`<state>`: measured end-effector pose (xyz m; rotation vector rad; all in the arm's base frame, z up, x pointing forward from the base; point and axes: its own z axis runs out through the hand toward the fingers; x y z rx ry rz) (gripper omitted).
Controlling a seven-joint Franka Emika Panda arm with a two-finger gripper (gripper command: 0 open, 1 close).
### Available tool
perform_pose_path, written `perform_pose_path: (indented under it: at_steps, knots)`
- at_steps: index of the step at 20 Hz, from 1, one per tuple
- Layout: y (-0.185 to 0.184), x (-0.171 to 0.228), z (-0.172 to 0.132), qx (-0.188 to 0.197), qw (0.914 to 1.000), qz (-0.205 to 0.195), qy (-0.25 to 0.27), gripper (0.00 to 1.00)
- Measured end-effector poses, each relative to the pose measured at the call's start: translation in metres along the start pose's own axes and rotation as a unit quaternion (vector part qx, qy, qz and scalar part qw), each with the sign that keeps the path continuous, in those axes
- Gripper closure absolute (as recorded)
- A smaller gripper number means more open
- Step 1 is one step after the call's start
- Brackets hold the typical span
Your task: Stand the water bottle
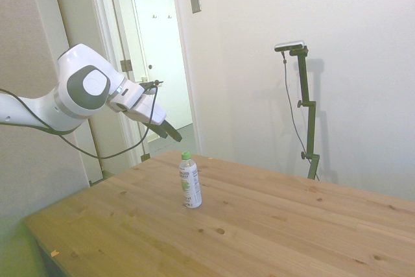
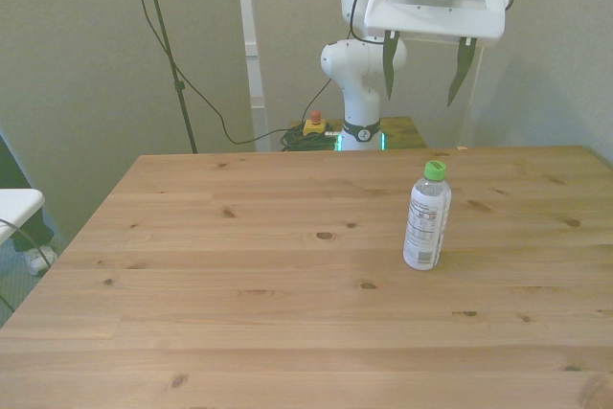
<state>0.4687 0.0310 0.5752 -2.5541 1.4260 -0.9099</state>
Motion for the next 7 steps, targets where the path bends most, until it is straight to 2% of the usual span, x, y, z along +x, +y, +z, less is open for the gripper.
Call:
perform_pose_path:
  at_steps: [3, 7]
  knots:
    - [0.011, -0.009, 0.000, -0.043, 0.9978, -0.019, -0.046, 0.00]
    - [0.022, -0.019, -0.002, -0.080, 0.9907, -0.044, -0.101, 0.00]
